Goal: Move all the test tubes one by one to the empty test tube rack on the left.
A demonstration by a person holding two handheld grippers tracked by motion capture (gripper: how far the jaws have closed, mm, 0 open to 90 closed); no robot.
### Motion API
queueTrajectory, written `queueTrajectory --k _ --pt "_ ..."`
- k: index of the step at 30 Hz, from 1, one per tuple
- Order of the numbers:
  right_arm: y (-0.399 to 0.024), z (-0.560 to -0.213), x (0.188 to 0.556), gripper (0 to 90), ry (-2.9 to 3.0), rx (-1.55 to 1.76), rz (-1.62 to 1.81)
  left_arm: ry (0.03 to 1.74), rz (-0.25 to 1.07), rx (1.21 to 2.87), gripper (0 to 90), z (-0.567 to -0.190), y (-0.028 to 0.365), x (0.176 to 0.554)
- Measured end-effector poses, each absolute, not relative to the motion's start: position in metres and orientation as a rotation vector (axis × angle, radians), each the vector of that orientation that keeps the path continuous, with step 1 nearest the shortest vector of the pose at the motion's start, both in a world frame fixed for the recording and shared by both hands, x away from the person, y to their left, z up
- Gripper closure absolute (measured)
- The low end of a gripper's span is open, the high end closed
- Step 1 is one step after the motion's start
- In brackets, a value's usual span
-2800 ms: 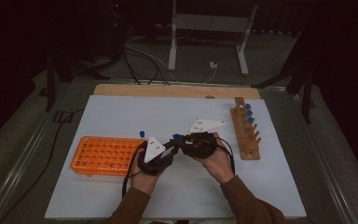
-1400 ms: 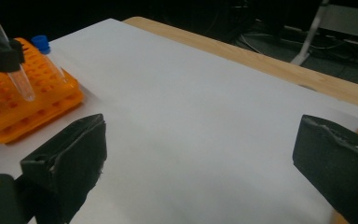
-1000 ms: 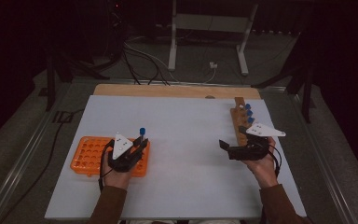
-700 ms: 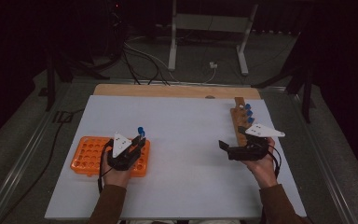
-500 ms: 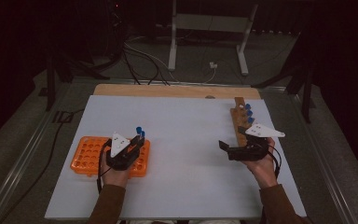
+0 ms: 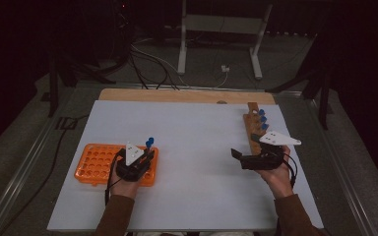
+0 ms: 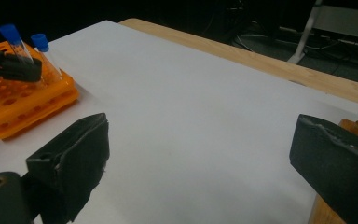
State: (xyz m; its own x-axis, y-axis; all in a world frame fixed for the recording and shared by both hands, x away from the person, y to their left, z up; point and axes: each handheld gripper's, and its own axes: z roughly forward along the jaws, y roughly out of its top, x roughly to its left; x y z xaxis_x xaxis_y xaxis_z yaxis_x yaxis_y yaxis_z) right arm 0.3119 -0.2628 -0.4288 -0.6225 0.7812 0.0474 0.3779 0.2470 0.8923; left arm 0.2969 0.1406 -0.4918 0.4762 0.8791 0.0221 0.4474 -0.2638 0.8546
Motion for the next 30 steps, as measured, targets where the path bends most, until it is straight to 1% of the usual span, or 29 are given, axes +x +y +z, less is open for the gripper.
queueTrajectory --k 6,12,13,15,18,20,22,26,30 --pt "-0.264 -0.429 0.312 5.1 2.115 1.057 1.342 1.136 0.635 1.921 78.2 -0.495 0.139 0.299" --pt "-0.263 -0.429 0.312 5.2 2.119 1.056 1.341 1.147 0.633 1.914 78.1 -0.495 0.139 0.298" --pt "-0.263 -0.429 0.312 5.1 2.120 1.056 1.342 1.148 0.642 1.912 77.5 -0.495 0.139 0.298" --pt "-0.263 -0.429 0.312 5.1 2.120 1.055 1.343 1.148 0.645 1.881 70.8 -0.493 0.140 0.296" --pt "-0.263 -0.429 0.312 5.2 2.120 1.054 1.346 1.126 0.662 1.835 69.0 -0.486 0.143 0.293" --pt "-0.264 -0.429 0.312 5.2 2.118 1.055 1.346 1.116 0.676 1.821 70.9 -0.483 0.144 0.291" --pt "-0.264 -0.429 0.312 5.2 2.114 1.056 1.348 1.116 0.662 1.833 77.0 -0.484 0.144 0.291" --pt "-0.266 -0.428 0.313 5.2 2.105 1.063 1.346 1.117 0.665 1.868 77.9 -0.487 0.140 0.293" --pt "-0.269 -0.427 0.314 5.2 2.095 1.073 1.343 1.124 0.654 1.864 77.4 -0.486 0.141 0.292"
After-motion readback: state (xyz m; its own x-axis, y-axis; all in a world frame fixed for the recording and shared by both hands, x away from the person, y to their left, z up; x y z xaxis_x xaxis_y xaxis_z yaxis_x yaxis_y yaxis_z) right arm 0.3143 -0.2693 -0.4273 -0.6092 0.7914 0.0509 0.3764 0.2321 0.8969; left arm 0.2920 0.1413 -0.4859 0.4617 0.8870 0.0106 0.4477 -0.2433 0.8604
